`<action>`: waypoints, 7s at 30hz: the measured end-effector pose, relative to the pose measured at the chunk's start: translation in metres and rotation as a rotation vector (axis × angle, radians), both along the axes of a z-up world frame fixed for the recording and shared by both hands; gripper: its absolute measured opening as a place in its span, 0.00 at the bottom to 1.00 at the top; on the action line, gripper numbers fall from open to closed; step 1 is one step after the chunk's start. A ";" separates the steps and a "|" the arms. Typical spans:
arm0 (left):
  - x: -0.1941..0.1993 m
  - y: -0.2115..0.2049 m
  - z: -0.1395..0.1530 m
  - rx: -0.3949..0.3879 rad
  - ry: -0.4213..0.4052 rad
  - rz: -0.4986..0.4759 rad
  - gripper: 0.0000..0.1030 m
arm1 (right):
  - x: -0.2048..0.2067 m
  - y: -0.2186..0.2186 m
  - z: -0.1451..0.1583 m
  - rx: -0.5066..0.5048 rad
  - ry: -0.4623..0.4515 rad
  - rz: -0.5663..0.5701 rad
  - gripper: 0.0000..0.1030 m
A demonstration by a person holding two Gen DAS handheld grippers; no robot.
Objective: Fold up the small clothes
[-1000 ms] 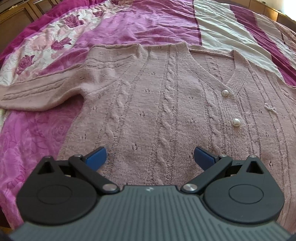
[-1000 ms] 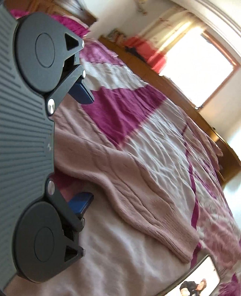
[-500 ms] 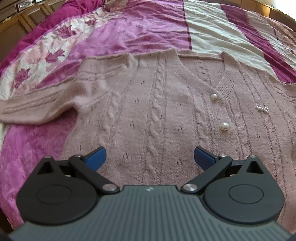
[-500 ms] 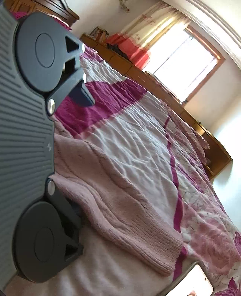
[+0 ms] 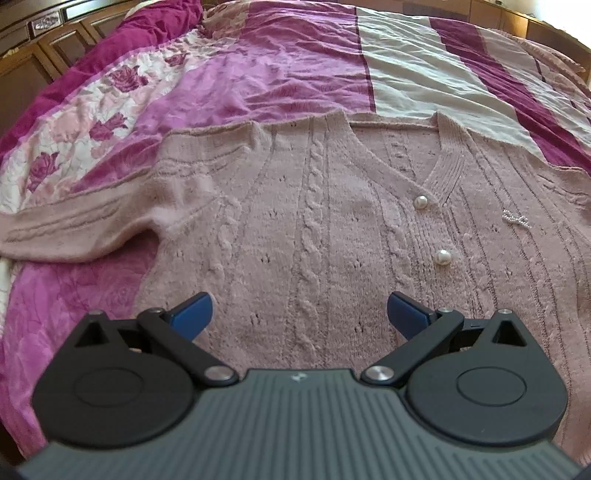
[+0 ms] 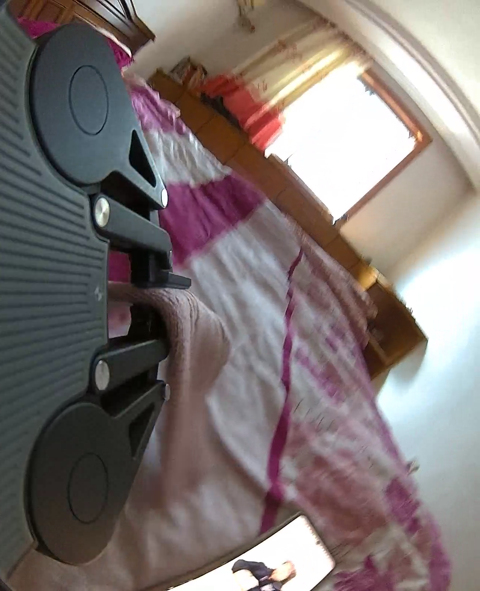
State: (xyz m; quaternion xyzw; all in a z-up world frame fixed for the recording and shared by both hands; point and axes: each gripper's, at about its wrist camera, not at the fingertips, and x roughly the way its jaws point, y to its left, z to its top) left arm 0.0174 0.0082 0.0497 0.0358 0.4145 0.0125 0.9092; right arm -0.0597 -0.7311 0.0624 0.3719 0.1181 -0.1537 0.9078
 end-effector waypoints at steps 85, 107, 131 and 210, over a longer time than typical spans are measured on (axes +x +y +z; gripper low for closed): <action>0.011 0.045 0.033 -0.091 -0.087 -0.111 0.99 | 0.042 0.350 0.024 -0.174 0.258 0.706 0.72; 0.041 -0.081 0.028 0.114 -0.207 -0.461 0.83 | 0.045 0.301 -0.044 -0.246 0.404 0.569 0.30; 0.057 -0.120 -0.023 0.233 -0.193 -0.663 0.11 | 0.048 0.296 -0.056 -0.207 0.375 0.585 0.29; 0.037 0.229 0.023 -0.095 -0.051 0.430 0.62 | -0.012 0.351 -0.004 -0.297 0.369 0.712 0.77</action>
